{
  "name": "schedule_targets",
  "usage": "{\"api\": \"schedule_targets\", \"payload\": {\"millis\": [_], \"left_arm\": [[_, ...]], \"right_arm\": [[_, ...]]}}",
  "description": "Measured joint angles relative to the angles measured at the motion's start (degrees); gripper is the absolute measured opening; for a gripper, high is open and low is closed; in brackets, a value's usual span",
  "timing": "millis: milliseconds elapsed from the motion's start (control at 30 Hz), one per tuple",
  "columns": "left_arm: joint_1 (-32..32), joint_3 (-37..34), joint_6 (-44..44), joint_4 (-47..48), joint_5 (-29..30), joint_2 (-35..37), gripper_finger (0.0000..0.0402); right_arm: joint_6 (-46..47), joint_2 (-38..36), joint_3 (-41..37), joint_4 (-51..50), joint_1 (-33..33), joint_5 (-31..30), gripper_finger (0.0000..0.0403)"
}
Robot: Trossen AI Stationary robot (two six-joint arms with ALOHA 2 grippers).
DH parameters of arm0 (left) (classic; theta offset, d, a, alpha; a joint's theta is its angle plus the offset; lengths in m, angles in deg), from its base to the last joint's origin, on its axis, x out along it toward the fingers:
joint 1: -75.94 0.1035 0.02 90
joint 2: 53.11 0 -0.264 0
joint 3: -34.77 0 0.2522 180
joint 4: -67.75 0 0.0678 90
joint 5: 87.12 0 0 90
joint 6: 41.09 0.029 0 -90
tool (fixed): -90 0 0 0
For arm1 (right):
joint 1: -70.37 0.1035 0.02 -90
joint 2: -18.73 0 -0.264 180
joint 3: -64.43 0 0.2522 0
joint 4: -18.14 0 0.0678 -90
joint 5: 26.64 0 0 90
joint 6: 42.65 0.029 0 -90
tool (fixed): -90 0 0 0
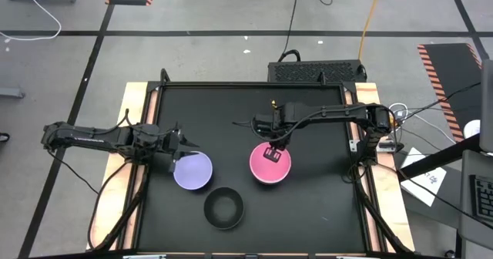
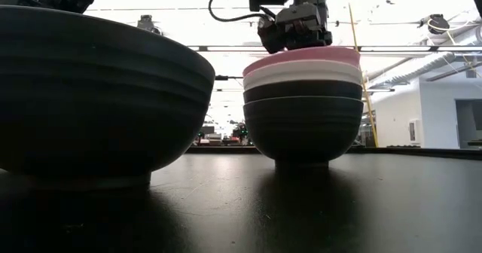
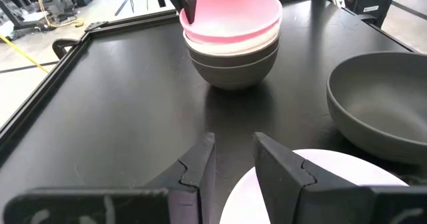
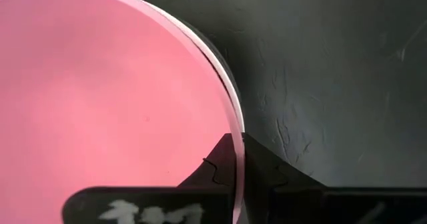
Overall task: Nest bowls inside each other
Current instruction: Stack the pink bowl on the top of the white bowl on the table
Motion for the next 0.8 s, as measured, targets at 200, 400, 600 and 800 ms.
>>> {"api": "schedule_targets", "payload": {"millis": [200,400,600,800], "left_arm": [[0.0,0.0,0.0,0.3,0.0,0.0,0.0106],[-0.4,0.0,0.0,0.3,0.0,0.0,0.0106],[-2.1,0.0,0.1,0.9,0.0,0.0,0.0106],[-3.5,0.0,0.1,1.1,0.1,0.0,0.0106]], "right_arm": [[1.2,-0.4,-2.4,3.0,0.0,0.2,0.0000],[1.3,-0.2,-3.1,7.4,0.5,0.7,0.0000],[2.1,-0.2,-3.2,8.5,0.7,1.5,0.0000],[2.8,-0.1,-3.2,8.7,1.0,0.9,0.0000]]}}
